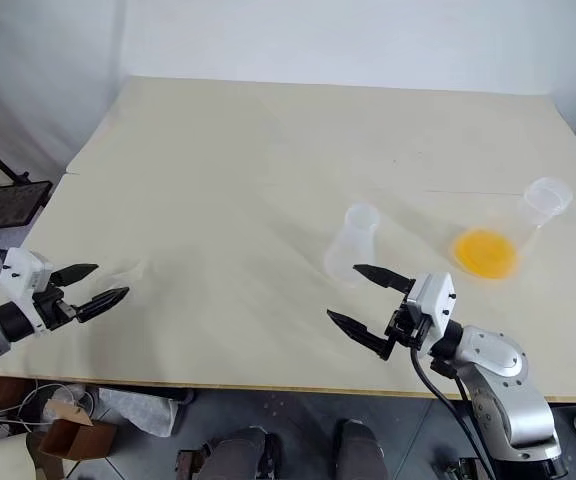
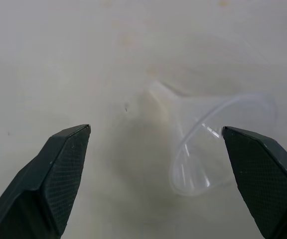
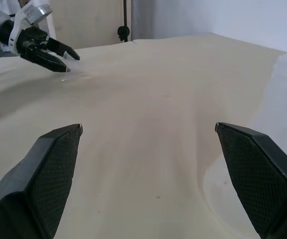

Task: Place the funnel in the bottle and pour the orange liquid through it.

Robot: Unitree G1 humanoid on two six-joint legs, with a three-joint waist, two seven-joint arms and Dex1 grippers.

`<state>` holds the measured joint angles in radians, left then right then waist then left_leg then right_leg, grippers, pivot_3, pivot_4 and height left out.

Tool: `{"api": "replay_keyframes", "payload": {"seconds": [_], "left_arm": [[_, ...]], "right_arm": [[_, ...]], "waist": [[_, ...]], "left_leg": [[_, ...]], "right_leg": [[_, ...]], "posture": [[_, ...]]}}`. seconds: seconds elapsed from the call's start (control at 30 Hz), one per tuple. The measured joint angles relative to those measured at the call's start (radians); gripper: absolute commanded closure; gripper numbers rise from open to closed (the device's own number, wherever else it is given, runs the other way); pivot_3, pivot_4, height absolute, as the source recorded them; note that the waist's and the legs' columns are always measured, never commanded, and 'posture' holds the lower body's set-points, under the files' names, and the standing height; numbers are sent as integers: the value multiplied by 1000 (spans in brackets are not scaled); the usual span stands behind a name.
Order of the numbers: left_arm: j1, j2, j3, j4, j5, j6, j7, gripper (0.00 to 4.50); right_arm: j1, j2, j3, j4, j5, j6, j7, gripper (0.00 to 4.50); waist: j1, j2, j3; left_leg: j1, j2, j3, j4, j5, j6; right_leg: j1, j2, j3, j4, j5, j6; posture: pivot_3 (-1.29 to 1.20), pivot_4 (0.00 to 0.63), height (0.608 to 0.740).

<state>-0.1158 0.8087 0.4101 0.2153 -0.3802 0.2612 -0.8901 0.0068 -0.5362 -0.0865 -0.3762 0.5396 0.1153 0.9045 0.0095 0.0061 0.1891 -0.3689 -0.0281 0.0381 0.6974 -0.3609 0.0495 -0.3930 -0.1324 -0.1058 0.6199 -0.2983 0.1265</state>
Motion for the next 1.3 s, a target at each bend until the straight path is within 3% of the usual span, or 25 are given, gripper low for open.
{"api": "replay_keyframes", "payload": {"seconds": [0.03,0.13,0.53,0.73,0.87,1.07,1.13,1.3], "left_arm": [[-3,0,0,3,0,-3,-1,6],[-25,-1,-1,36,0,-8,1,607],[-54,-14,-19,36,-10,24,10,4472],[-61,-5,-25,-4,-51,109,-26,4472],[-161,21,-66,-89,-123,223,-93,4472],[-586,10,-259,-129,-229,465,-222,4472],[-793,-60,-396,-67,-226,547,-297,4472],[-1100,-192,-616,128,-142,622,-387,4472]], "right_arm": [[2,0,-1,0,0,0,-2,0],[14,0,-2,-1,0,0,-7,0],[37,-4,-9,-10,-1,-1,-24,0],[87,-18,-75,-38,1,-1,-29,0],[140,-30,-125,-88,12,-2,-36,0],[253,-47,-209,-203,42,1,-53,0],[291,-39,-250,-221,43,3,-90,0],[342,-7,-315,-317,68,13,-177,0]], "waist": [[-1,0,0],[0,0,0],[-8,0,0],[-6,0,0],[6,0,0],[17,0,-1],[22,-2,-1],[10,-2,-1]], "left_leg": [[0,0,0,0,0,0],[0,0,0,0,0,0],[0,0,0,0,0,0],[0,0,-1,0,0,0],[0,0,-1,1,0,0],[0,-4,0,2,1,2],[-1,-5,0,2,2,3],[0,-6,4,0,2,4]], "right_leg": [[0,0,0,0,0,0],[0,0,0,0,0,0],[0,0,0,0,0,0],[0,-1,0,0,0,0],[1,-1,0,0,0,0],[2,1,0,1,0,1],[1,2,-3,1,1,2],[1,2,-1,0,0,3]], "posture": [[0,150,740],[0,150,740],[0,150,740],[0,150,740],[0,150,740],[0,150,740],[0,150,740],[0,150,740]]}}
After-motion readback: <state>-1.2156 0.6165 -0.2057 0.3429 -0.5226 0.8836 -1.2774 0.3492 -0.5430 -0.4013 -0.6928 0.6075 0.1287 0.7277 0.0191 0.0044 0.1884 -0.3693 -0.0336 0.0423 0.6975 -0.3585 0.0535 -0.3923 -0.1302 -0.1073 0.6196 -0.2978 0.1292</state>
